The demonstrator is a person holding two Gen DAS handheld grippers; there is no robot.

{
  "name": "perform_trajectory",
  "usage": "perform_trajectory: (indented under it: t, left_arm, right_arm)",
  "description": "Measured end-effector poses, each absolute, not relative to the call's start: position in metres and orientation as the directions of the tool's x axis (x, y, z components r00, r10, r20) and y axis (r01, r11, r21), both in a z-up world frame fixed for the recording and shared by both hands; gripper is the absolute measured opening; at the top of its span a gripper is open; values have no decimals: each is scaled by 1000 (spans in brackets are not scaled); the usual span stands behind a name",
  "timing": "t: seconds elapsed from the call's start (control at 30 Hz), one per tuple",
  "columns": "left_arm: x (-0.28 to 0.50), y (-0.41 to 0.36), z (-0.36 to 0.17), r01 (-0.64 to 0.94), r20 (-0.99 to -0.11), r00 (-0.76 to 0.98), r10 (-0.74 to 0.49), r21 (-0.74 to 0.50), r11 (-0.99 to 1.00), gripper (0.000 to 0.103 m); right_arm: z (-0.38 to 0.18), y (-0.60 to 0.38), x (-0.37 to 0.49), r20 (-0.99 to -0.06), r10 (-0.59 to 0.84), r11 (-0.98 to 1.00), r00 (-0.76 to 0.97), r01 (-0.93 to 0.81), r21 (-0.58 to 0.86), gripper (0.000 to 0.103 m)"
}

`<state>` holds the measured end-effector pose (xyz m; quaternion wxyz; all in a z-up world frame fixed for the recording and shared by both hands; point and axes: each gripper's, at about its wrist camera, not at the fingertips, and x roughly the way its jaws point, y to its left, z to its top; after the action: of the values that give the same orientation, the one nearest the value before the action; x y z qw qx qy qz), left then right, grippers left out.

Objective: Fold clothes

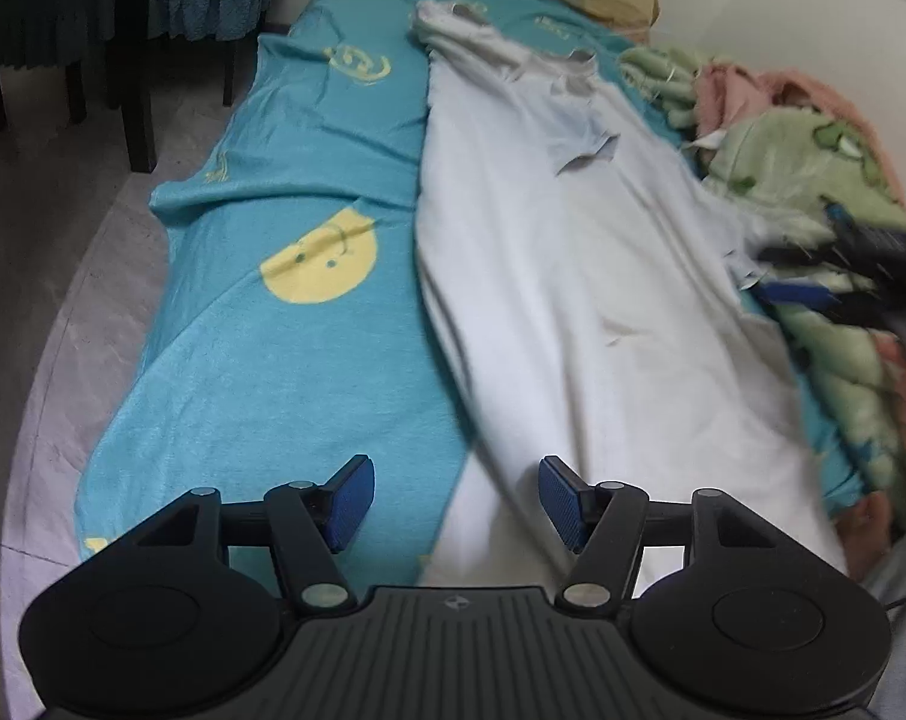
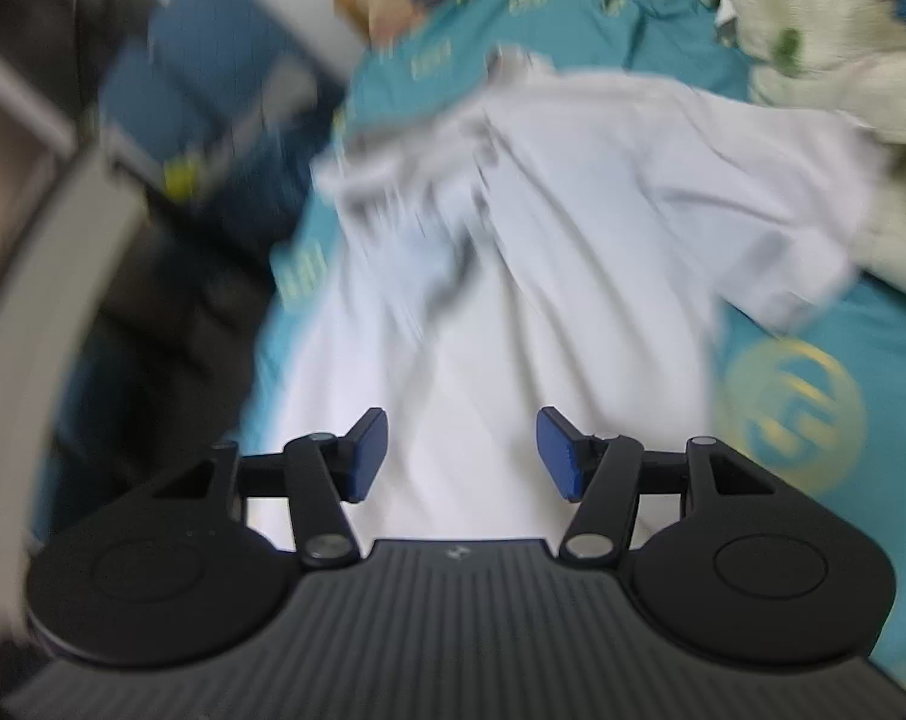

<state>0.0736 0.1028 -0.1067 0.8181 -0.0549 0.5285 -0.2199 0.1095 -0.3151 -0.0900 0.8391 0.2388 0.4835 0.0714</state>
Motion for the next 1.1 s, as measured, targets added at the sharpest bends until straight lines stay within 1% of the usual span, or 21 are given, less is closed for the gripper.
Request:
perform_trajectory:
  t: [0.07,0.13,0.23,0.27,0.33,0.4,0.43,0.5,0.57,0.63,0.67,0.7,0.73,0.8,0.83,0.87,0.93,1.03,1.1]
  left_arm:
    - [77,102,-113,319,-842,313,-440,-343,884,63]
    - [79,101,-119,332,-839,282,-466,-370,868,63]
    - [81,97,-127,349,-849,236,-472,-379,857,64]
    - [81,95,-130,358,-852,215,-477,-386,850,65]
    - [80,91,-132,380,-855,188,-483,-390,839,71]
    - [76,88,-131,404,-857,168,-487,-390,827,76]
    - [75,87,-131,420,-860,156,-486,-388,820,77]
    - [71,80,-130,470,-875,116,-469,-368,802,77]
    - [67,73,-130,521,-892,75,-446,-346,781,72]
    - [63,66,-129,570,-907,37,-419,-326,755,59]
    - [61,62,-129,594,-914,18,-404,-316,740,45]
    - [59,59,-129,610,-922,5,-388,-304,732,26]
    - [57,57,-129,607,-928,4,-372,-293,739,8]
    - [55,56,-128,580,-934,4,-356,-288,762,7]
    - [52,56,-126,566,-937,5,-349,-285,773,6]
    - [49,56,-122,554,-939,9,-343,-281,784,6]
    - [42,62,-110,493,-933,1,-359,-312,812,6]
    - [31,77,-83,371,-903,-23,-429,-406,835,6]
    - [19,86,-74,306,-896,-27,-443,-429,850,6]
  right_arm:
    - [-89,-327,88,-834,332,907,441,94,411,57]
    - [-97,-344,79,-882,304,921,360,127,369,58]
    - [-111,-371,67,-938,258,939,233,169,300,59]
    - [-113,-375,66,-947,249,947,202,156,282,58]
    - [-115,-374,68,-957,241,962,161,93,258,58]
    - [-122,-370,67,-952,287,955,102,48,293,58]
    - [-129,-365,66,-948,314,948,56,24,316,56]
    - [-140,-351,67,-943,332,941,-26,-63,333,59]
    - [-144,-336,69,-938,341,926,-69,-146,348,58]
    - [-143,-320,69,-939,330,909,-99,-235,344,58]
    - [-141,-309,66,-949,298,901,-107,-296,317,58]
    - [-140,-298,63,-962,249,893,-114,-357,274,57]
    - [-140,-286,59,-976,189,880,-109,-423,218,53]
    - [-137,-265,49,-993,97,833,-65,-540,117,35]
    - [-135,-258,44,-998,58,812,-40,-579,70,18]
    - [-133,-254,39,-1000,20,796,-16,-605,26,5]
    - [-124,-247,31,-999,-27,772,32,-634,-41,3]
    - [-96,-250,23,-996,8,794,88,-607,-47,3]
    - [-76,-253,14,-992,40,798,116,-601,-38,3]
